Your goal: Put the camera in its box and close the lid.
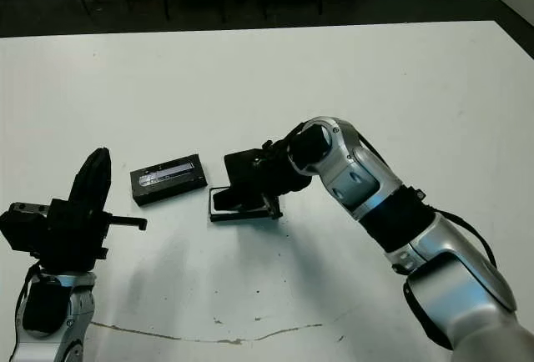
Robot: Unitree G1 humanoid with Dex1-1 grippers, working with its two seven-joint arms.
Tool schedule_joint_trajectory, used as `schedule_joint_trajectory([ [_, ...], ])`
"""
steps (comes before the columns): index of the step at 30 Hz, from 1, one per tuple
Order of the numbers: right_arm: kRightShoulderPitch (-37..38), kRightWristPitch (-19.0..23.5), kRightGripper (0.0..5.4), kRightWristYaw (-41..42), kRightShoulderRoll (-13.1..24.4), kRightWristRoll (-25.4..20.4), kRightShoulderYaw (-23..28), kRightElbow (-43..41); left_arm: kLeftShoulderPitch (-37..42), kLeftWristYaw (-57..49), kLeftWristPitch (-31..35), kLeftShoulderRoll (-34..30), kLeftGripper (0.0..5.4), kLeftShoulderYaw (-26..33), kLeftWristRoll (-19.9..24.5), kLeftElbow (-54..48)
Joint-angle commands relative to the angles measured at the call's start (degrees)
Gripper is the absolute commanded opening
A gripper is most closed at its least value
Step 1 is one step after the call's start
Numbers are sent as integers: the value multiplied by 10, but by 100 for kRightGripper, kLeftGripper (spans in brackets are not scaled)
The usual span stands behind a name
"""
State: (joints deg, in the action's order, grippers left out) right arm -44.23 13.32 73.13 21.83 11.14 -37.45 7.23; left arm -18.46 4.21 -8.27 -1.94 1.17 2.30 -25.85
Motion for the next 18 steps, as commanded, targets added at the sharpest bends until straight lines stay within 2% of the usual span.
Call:
schedule_joint_trajectory([
  [1, 40, 9, 93, -14, 2, 20, -23, 23, -34, -2, 14, -1, 0, 0, -1, 1],
  [8, 36, -4, 93, -5, -11, 15, -32, 42, -36, -1, 10, -1, 0, 0, -1, 3],
  [12, 35, -55, 93, 13, -11, -12, -19, 64, -38, -1, 10, -2, 0, 1, -1, 3],
  [15, 32, -115, 134, 32, -11, -45, 0, 101, -39, 0, 6, -3, 0, 3, 0, 5],
  [18, 21, -144, 182, 54, -8, -60, 7, 132, -37, 2, 1, -2, 0, 4, 5, 9],
])
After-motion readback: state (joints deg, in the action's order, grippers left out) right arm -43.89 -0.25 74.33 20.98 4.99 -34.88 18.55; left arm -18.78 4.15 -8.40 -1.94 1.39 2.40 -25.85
